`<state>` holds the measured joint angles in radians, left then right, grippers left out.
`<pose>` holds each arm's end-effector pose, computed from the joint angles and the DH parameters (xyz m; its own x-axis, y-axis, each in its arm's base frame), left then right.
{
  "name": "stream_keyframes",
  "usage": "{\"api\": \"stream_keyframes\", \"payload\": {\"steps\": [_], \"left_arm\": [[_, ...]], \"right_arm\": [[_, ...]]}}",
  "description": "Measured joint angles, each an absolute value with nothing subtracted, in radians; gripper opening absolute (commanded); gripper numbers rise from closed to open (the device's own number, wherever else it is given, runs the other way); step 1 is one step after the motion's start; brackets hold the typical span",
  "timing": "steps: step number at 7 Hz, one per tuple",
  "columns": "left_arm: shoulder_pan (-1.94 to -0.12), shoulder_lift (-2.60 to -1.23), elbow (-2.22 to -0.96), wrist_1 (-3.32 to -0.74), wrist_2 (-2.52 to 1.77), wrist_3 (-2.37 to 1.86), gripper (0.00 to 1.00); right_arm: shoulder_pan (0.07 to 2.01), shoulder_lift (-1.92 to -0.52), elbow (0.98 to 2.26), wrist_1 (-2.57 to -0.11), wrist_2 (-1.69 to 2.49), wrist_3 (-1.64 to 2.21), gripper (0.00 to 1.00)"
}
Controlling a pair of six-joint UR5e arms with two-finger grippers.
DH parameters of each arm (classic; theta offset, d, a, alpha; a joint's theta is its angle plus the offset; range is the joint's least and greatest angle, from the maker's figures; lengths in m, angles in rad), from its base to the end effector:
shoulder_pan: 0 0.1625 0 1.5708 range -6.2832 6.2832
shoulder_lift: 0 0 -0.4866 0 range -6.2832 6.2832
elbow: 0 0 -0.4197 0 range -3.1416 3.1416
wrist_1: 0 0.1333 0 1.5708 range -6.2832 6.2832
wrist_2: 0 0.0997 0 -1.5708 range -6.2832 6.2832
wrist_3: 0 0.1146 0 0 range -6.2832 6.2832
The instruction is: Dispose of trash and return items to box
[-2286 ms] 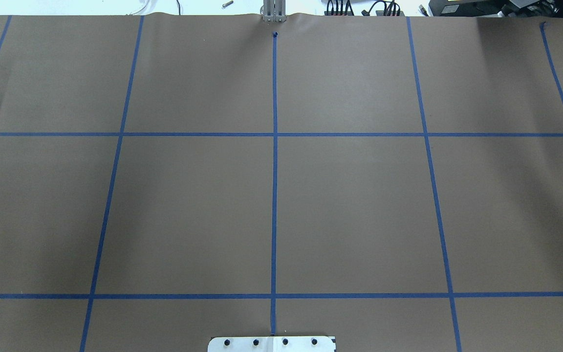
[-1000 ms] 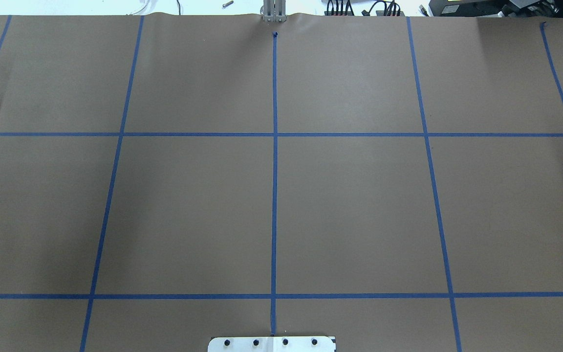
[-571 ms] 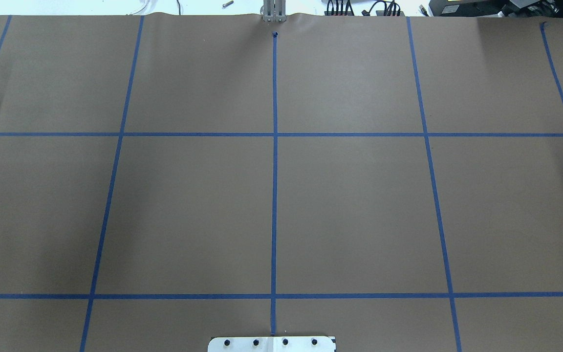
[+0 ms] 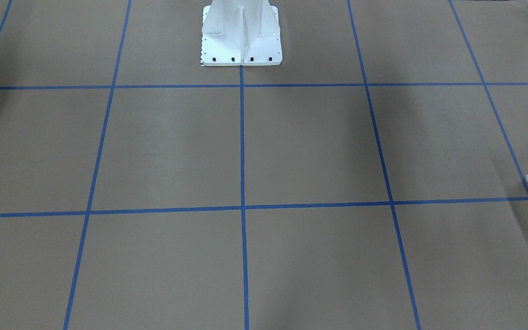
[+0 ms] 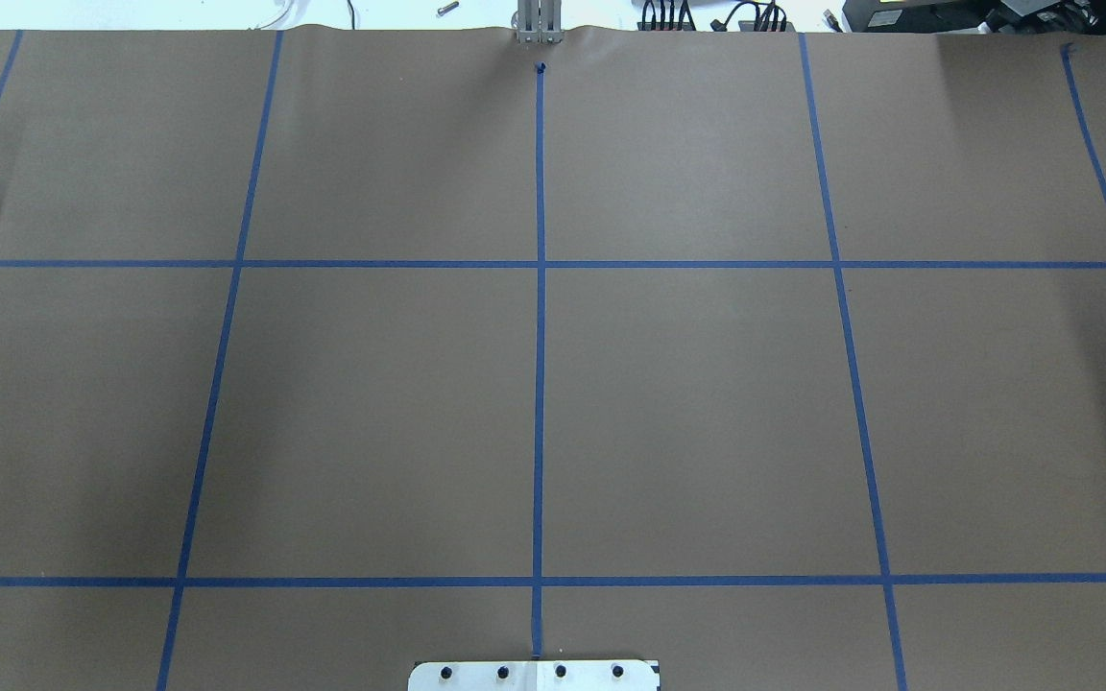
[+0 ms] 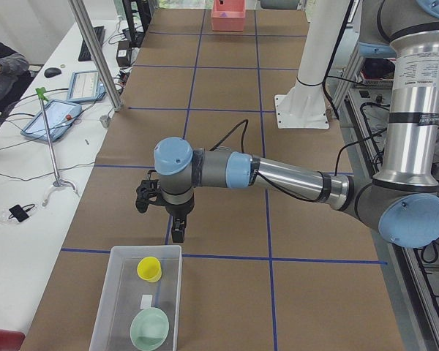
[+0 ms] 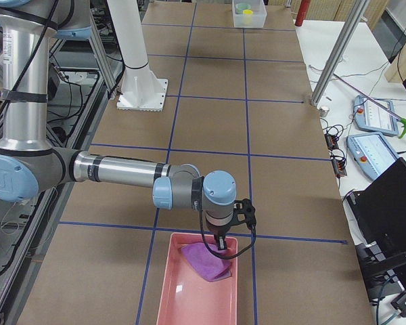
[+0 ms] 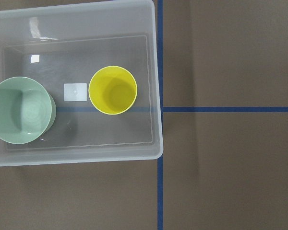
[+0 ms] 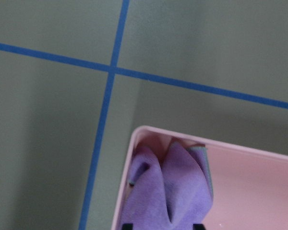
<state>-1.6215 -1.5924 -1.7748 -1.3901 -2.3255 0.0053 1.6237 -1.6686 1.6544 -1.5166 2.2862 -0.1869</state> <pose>-0.0812 -0.5195 0.6340 0.7294 -0.0009 -0.6841 0.0468 0.9977 0.0485 0.0832 -0.4715 0.7352 0.7518 -0.1719 0.6366 0.0884 0.9830 0.1611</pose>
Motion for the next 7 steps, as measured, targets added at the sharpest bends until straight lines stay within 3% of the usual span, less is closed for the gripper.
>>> {"api": "stream_keyframes", "payload": {"steps": [2,7], "left_arm": [[-1.622,-1.589,-1.765,-1.388,-2.325,0.01,0.99],[-1.625,-1.579,-1.755,-1.403,-2.332,0.016,0.99]], "right_arm": [[1.611,-1.623,1.729,-1.636,2.314,-0.128,1.0],[1.576,-1.608,1.734,-1.662,2.316,-0.12,1.0]]}}
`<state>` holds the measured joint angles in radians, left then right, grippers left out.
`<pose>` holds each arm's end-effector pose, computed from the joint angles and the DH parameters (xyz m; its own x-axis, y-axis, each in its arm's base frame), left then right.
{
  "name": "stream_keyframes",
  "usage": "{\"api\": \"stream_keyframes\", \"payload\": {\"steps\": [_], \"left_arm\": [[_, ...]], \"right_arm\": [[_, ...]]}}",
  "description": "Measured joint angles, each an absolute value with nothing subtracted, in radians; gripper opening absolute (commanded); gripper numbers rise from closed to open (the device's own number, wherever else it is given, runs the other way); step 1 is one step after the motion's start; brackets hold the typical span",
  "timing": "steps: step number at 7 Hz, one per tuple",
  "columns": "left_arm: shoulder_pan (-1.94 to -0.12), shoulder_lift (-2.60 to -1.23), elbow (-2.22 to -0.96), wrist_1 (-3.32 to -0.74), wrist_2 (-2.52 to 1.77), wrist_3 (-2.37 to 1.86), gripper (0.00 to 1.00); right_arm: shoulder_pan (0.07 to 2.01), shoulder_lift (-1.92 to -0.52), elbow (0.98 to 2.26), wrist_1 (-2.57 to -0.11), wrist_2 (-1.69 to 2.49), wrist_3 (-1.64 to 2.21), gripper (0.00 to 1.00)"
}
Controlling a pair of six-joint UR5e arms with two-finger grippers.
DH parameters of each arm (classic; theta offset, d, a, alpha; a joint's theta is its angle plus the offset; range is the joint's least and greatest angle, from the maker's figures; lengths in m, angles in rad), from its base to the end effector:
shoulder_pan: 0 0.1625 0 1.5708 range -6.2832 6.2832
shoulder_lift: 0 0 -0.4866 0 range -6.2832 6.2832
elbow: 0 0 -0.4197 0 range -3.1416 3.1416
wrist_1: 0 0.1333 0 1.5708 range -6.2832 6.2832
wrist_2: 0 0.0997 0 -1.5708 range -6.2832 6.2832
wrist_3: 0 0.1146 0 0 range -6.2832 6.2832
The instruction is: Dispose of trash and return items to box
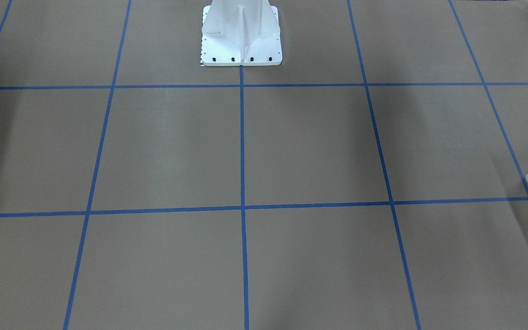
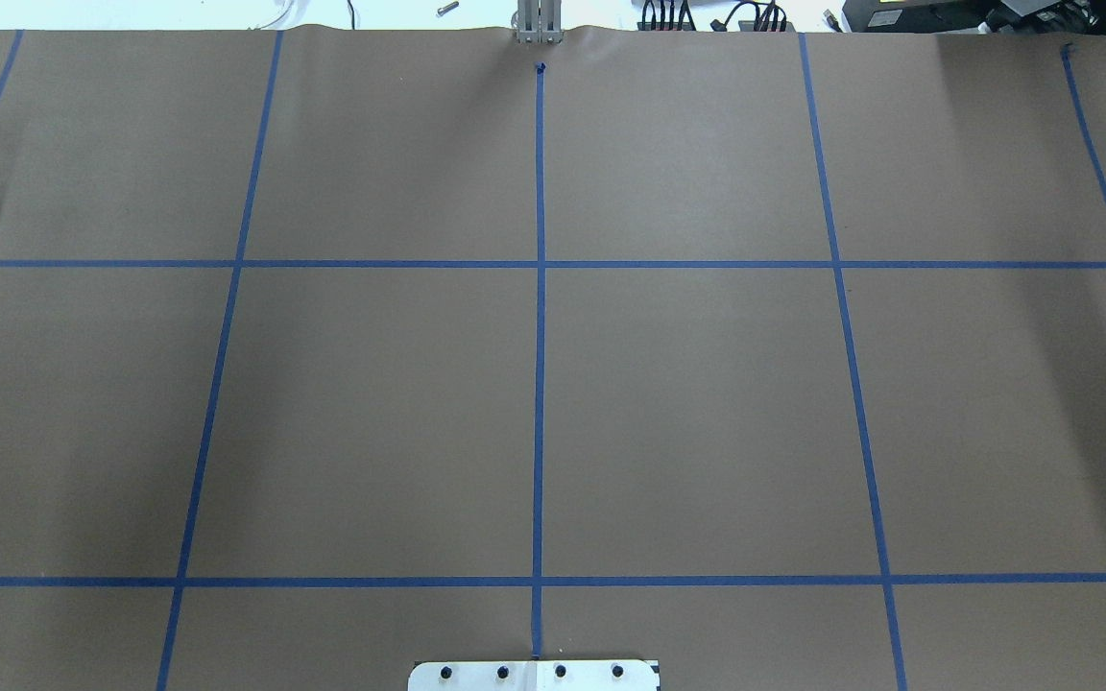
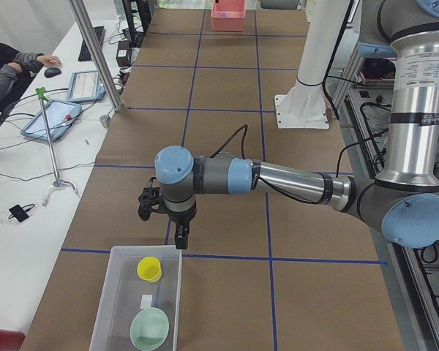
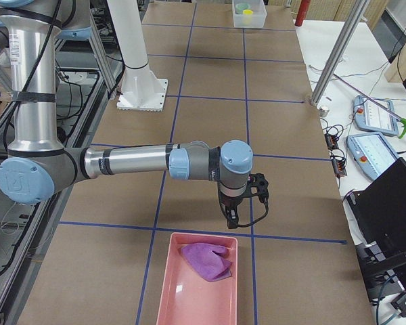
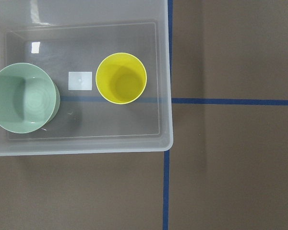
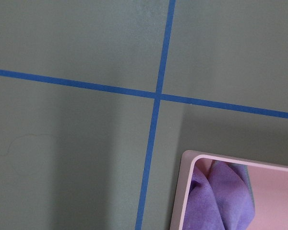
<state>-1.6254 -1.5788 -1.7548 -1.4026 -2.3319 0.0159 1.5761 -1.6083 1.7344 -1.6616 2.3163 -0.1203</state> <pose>-0.0824 -0.5138 0.6496 0.7247 -0.0072 -0.6891 0.0430 0.9985 0.0348 0.0582 -0.5004 0.6766 0.7302 -0.1398 0.6688 0.0829 0.9897 0.1164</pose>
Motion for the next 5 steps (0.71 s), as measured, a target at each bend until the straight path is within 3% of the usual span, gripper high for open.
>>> {"api": "stream_keyframes", "payload": {"steps": [5], "left_arm": [[-1.625,-1.574,-1.755,-1.455,-2.332,0.018,0.99]], "right_arm": [[1.549,-1.614,1.711,-1.597,2.314,-0.114,1.0]]}}
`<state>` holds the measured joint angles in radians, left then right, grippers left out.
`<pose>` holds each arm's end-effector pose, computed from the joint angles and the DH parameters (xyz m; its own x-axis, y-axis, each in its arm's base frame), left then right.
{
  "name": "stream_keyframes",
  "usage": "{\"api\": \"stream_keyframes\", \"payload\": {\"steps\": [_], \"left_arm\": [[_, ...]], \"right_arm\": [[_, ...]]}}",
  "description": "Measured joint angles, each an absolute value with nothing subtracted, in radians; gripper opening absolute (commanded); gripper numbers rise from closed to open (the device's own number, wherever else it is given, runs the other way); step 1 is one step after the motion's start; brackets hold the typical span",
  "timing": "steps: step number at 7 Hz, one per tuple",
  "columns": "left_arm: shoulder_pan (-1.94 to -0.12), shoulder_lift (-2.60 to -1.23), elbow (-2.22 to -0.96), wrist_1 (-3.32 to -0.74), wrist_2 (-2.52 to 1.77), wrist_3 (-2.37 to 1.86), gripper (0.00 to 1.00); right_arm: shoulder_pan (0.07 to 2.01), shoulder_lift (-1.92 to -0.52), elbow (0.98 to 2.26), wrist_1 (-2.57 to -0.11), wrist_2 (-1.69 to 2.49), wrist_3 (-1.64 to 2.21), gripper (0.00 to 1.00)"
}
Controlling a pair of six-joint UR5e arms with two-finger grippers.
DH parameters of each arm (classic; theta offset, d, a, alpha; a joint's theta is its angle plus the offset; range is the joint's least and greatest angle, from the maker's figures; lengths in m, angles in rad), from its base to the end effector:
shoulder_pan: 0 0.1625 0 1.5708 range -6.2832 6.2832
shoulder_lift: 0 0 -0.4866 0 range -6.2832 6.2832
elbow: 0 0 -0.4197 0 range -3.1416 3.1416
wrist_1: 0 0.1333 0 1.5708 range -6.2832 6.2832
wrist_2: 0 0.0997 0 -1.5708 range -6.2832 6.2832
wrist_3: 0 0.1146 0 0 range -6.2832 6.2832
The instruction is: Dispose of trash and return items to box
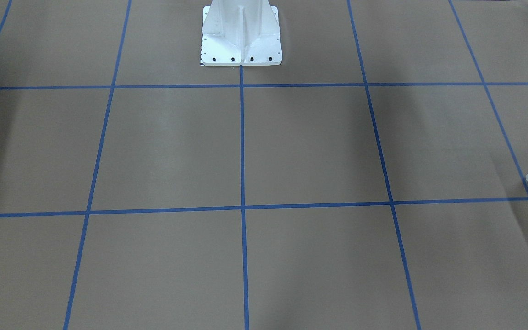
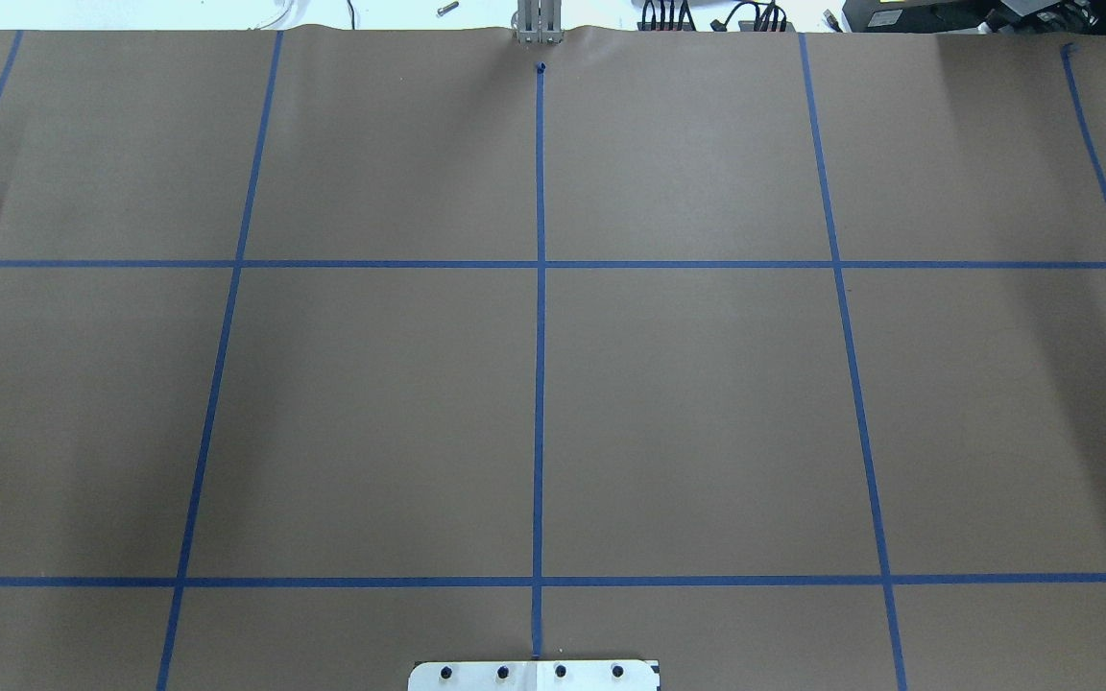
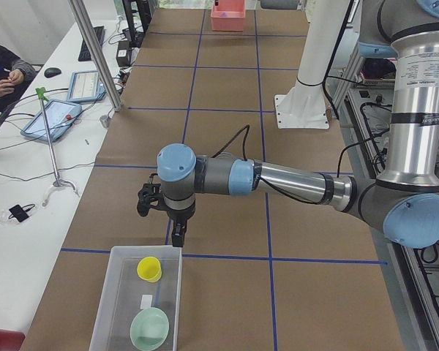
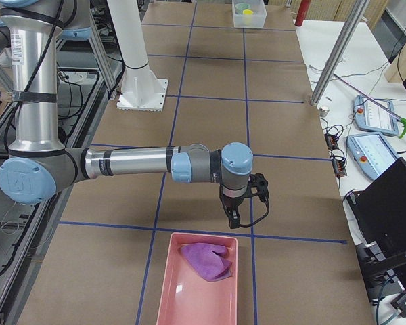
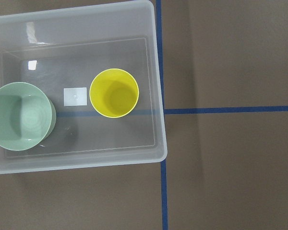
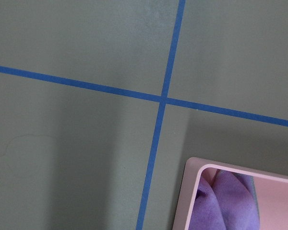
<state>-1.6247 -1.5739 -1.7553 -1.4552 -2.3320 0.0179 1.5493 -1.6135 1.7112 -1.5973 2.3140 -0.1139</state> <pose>-0.0821 -0.5156 0.6464 0.7265 0.0284 -0.6866 0.0407 0.9956 0.0842 0.0449 -0.5035 0.6848 0.7279 -0.1769 0.6625 0.1049 0.9835 0.1474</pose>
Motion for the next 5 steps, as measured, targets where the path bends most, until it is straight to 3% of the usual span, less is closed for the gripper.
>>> {"api": "stream_keyframes", "payload": {"steps": [5], "left_arm": [[-1.625,-1.563,-1.754,-1.455,-2.325,0.018,0.99]], "right_arm": [[1.529,-1.611,1.71,-1.595,2.313,-0.112,1.0]]}}
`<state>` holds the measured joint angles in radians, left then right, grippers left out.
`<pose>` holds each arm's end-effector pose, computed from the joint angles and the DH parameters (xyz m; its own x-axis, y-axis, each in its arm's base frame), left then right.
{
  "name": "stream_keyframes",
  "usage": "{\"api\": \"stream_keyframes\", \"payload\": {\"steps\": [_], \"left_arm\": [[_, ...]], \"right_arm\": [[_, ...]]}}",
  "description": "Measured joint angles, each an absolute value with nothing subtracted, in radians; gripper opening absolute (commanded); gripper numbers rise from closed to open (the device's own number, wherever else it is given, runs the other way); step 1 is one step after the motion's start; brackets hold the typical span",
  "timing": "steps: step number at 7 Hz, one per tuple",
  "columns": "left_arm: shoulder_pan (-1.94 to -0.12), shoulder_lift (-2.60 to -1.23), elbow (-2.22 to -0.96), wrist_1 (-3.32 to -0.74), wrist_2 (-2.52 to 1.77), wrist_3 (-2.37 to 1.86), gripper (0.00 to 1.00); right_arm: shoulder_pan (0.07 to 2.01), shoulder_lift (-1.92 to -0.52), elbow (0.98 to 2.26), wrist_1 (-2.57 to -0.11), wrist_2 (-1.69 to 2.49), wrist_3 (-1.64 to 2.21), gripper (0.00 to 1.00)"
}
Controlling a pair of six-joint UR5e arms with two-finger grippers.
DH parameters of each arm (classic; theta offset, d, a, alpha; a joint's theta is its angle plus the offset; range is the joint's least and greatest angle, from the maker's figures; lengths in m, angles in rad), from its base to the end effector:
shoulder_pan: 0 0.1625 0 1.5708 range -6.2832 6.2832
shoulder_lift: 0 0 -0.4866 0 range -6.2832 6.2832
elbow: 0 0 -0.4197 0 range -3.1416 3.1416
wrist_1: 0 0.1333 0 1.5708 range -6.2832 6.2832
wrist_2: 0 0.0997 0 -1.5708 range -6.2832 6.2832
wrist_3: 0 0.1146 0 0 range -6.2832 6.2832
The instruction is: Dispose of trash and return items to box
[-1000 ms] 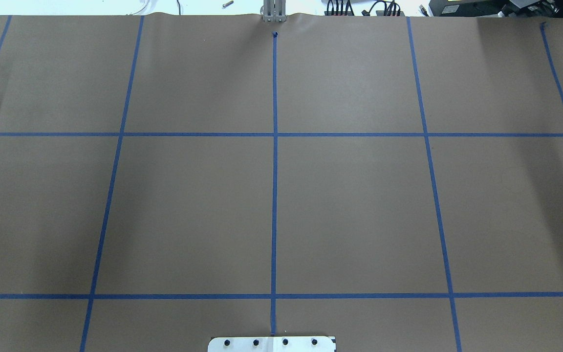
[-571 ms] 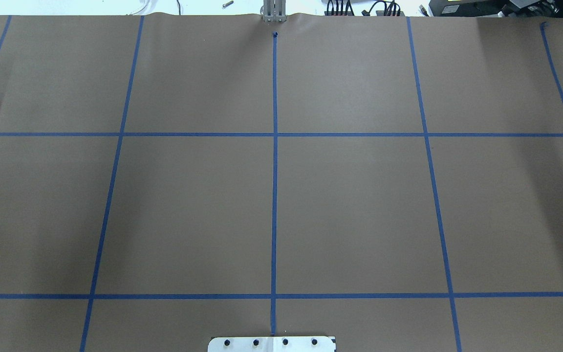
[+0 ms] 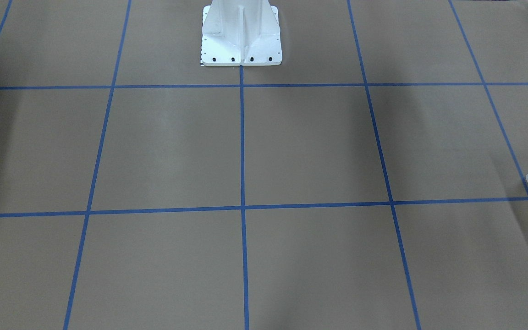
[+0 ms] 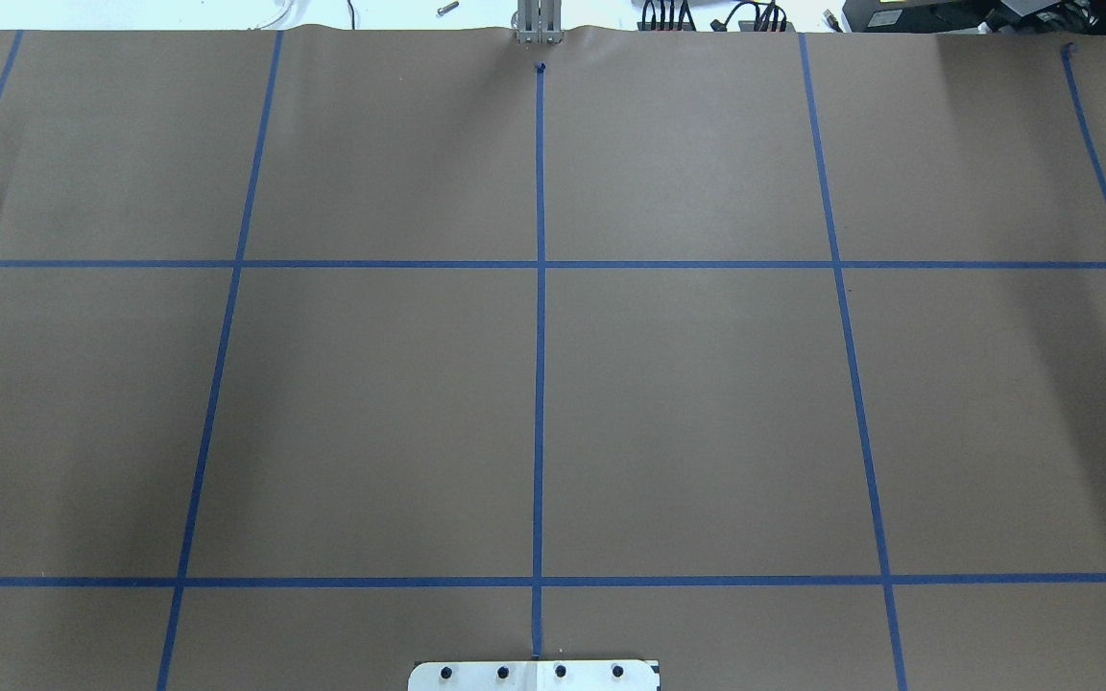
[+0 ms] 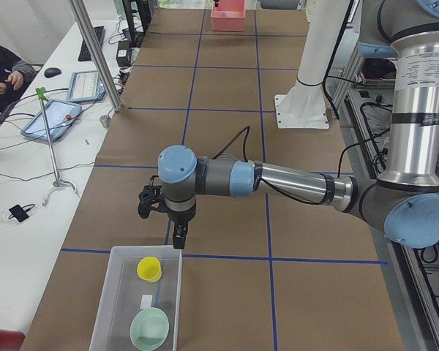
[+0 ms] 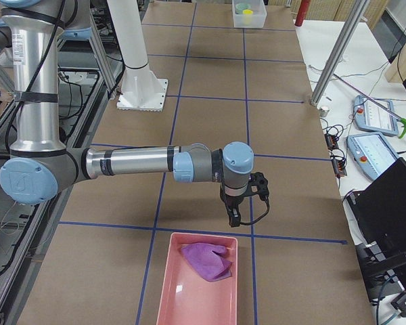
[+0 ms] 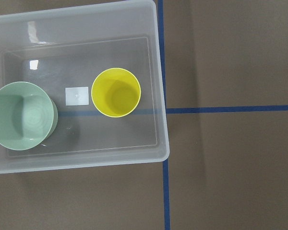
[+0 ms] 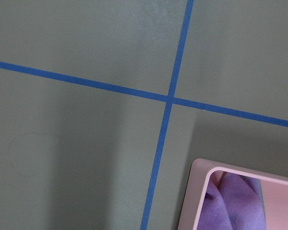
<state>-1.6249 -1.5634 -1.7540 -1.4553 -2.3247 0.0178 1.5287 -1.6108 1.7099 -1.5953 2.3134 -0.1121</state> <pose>-0.0826 -0.5105 0.6531 0.7310 0.0195 -0.6821 0.0410 0.9965 0.0724 0.0346 -0.5058 0.6839 0.7246 -0.1923 0.6618 0.1238 0.9810 0.1495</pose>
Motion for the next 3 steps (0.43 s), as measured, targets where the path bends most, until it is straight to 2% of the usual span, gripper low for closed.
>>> {"api": "stream_keyframes", "payload": {"steps": [3], "left_arm": [[-1.625,-1.55,-1.762,-1.461,-2.327,0.017,0.99]], "right_arm": [[1.515,-1.611,1.71,-1.595,2.313,-0.112,1.0]]}}
